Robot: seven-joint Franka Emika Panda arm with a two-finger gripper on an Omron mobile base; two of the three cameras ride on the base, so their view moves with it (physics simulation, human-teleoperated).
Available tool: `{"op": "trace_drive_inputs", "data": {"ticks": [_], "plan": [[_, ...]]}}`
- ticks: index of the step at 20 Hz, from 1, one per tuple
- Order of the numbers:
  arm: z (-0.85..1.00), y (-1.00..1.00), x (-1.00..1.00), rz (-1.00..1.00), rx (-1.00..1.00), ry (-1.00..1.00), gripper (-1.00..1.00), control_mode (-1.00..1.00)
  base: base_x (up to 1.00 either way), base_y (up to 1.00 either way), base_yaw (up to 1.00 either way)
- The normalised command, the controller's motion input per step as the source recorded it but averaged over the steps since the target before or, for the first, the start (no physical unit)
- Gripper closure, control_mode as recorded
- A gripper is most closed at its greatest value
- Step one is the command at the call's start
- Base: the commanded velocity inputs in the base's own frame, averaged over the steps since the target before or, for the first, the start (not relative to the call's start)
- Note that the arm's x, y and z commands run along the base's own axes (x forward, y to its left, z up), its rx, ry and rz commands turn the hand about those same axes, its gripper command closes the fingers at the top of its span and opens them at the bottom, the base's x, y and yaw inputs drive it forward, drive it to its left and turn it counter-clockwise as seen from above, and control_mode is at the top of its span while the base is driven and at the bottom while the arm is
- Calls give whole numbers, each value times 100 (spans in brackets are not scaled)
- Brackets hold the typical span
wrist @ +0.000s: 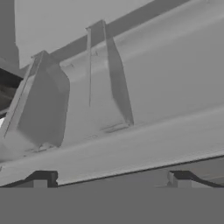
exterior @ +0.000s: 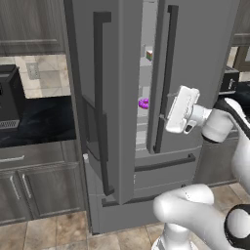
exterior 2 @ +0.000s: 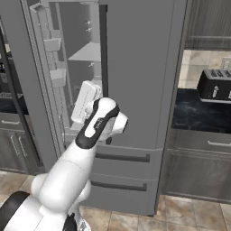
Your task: Take the cake and donut from the fridge and place them on the empty tray on the dining counter.
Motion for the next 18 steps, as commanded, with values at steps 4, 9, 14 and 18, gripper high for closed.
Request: {"op": "trace_drive_inputs", "data": {"ticks": [4, 9, 14, 18], "plan": [[12, 30, 12, 24, -7, 5, -100, -100, 0, 0, 0], [0, 46, 43, 18, -5, 8, -100, -100, 0, 0, 0], [0, 46, 28, 13, -1, 2, -100, -100, 0, 0, 0], [0, 68, 0, 15, 0, 0, -100, -100, 0, 0, 0]]}}
